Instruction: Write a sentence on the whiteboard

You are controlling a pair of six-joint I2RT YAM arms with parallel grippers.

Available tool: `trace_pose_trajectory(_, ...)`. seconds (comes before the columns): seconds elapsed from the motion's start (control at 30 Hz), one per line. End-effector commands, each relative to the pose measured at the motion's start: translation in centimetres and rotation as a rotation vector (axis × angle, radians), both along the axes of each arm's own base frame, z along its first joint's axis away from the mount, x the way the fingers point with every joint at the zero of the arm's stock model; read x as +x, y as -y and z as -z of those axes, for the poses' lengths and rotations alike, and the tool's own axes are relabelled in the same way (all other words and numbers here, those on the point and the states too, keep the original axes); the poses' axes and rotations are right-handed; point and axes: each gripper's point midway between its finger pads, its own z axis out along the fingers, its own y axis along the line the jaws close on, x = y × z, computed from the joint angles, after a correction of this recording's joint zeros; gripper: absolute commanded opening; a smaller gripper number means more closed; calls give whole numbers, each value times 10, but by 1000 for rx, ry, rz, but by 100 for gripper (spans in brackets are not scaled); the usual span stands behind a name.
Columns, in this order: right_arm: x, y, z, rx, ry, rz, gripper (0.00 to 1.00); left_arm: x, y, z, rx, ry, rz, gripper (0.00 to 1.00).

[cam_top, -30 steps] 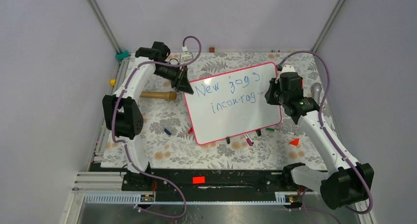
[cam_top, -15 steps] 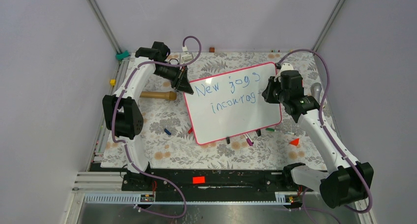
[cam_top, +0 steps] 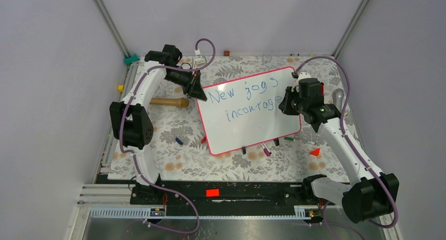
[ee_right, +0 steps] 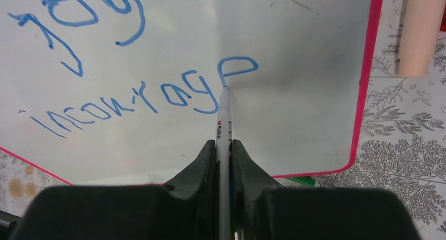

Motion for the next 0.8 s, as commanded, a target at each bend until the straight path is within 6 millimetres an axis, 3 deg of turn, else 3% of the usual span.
trace_pose_trajectory(0.0,-10,11,14,-49,-50,26,0,31,-9,8,116,261,50,0)
trace_pose_trajectory(0.2,-1,38,3,-141,-6,152,0,31,-9,8,116,260,48,0)
trace_pose_trajectory(0.37,1,36,-25,-89,94,170,0,31,-10,9,125,247,35,0)
trace_pose_trajectory(0.5,-7,29,-57,-7,214,144,0,32,-10,6,121,255,30,0)
trace_pose_trajectory(0.6,-14,25,-72,39,261,127,0,37,-11,4,118,263,-11,11)
trace_pose_trajectory(0.77,-20,22,-80,62,285,114,0,38,-14,-3,95,262,-28,31)
